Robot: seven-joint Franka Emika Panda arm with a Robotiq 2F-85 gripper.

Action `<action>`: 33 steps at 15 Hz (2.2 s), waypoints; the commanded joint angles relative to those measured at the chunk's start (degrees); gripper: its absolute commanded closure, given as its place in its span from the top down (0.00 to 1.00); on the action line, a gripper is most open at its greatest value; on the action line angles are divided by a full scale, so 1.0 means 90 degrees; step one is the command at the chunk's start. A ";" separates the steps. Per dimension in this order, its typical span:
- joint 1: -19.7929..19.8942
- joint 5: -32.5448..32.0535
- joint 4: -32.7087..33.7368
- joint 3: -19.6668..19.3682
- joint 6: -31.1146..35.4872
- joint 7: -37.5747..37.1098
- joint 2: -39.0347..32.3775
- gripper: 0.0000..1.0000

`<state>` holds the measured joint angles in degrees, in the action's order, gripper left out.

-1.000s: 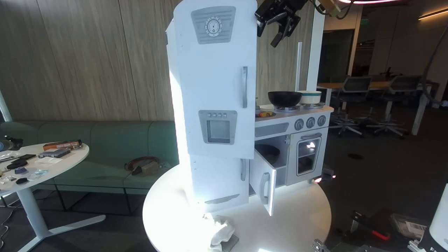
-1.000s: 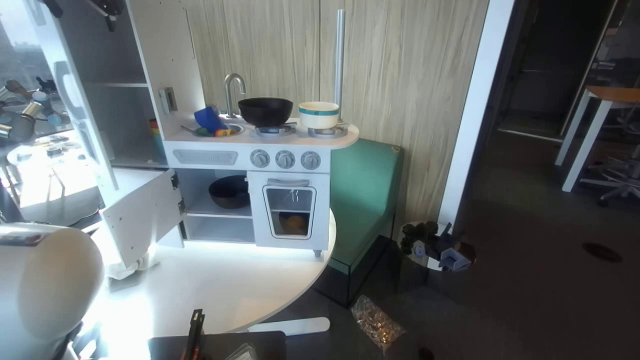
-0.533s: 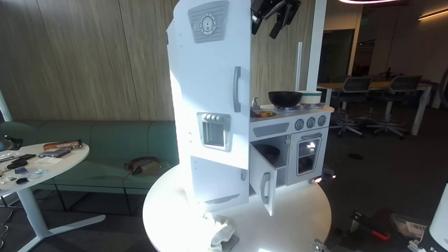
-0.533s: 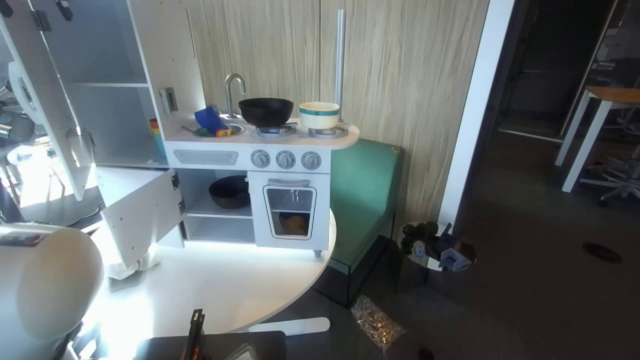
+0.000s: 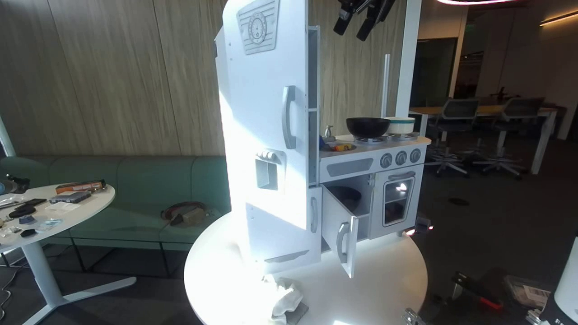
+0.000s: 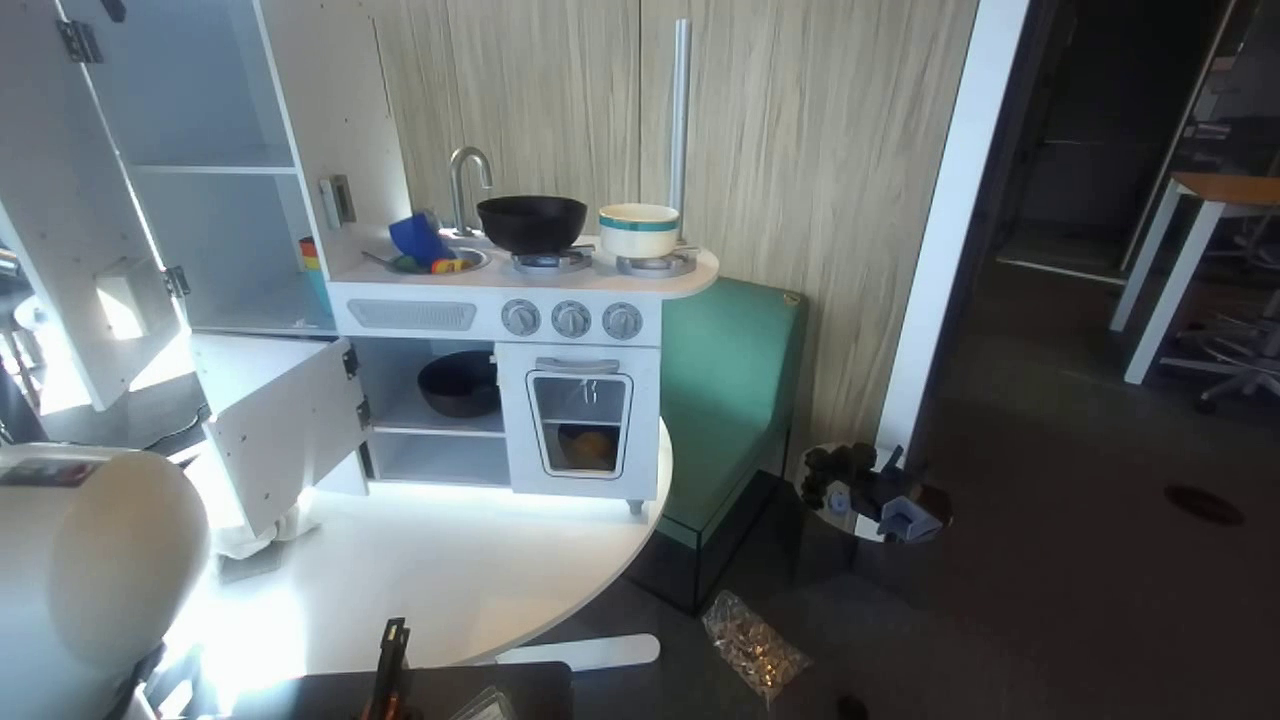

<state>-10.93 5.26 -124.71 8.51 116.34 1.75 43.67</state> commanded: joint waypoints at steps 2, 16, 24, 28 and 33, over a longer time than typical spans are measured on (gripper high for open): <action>-0.0398 0.0090 0.0393 -0.0382 0.0057 0.1135 -0.0607 1.00; -0.1018 0.0865 0.0118 -0.0305 0.1484 0.1893 -0.1313 1.00; -0.2302 0.2424 0.0302 -0.0188 0.2454 0.3279 -0.2298 1.00; -0.2362 0.2555 0.0450 -0.0090 0.2618 0.3662 -0.2784 1.00; -0.2221 0.2722 0.0153 0.0026 0.2459 0.3198 -0.2602 1.00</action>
<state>-31.80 27.43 -122.74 7.65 138.88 32.23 18.94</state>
